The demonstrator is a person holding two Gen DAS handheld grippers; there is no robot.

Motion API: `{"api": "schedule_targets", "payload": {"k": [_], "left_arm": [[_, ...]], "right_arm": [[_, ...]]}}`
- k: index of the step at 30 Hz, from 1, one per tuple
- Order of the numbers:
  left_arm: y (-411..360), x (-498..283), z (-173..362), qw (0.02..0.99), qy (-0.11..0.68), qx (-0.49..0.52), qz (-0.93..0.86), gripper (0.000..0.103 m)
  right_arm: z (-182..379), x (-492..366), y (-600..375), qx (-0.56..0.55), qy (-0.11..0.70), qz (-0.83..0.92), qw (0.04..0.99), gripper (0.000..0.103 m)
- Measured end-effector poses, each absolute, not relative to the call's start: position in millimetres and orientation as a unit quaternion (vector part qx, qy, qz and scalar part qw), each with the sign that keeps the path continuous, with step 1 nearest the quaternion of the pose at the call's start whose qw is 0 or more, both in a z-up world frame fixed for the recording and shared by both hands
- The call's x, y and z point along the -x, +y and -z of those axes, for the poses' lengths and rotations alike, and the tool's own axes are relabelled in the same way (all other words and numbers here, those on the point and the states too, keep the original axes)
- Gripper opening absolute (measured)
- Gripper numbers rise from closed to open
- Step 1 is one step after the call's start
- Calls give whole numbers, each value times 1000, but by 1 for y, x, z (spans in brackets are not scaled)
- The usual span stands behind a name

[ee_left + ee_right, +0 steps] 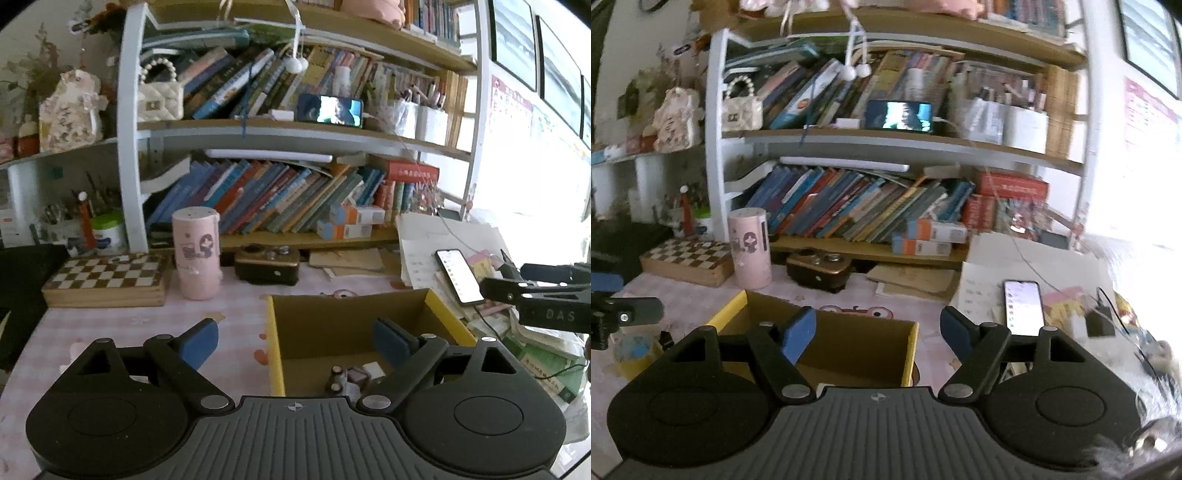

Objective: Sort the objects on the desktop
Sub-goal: 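Withdraw both open tools up out of the yellow box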

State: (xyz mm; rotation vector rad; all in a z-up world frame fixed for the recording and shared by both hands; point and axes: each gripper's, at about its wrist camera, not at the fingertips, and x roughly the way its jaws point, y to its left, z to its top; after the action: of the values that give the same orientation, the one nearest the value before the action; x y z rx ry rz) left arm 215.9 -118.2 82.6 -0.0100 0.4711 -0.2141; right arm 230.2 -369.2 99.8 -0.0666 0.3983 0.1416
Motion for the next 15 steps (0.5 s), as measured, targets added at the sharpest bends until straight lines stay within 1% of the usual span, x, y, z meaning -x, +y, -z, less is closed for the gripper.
{"api": "schedule_targets", "payload": {"k": [7, 15], "left_arm": [[-100, -189, -74, 968, 229, 0, 100, 93], [-71, -155, -56, 968, 224, 12, 111, 93]], "right_arm": [[-84, -187, -345, 19, 191, -25, 981, 79], [-64, -141, -307, 0, 206, 6, 979, 79]]}}
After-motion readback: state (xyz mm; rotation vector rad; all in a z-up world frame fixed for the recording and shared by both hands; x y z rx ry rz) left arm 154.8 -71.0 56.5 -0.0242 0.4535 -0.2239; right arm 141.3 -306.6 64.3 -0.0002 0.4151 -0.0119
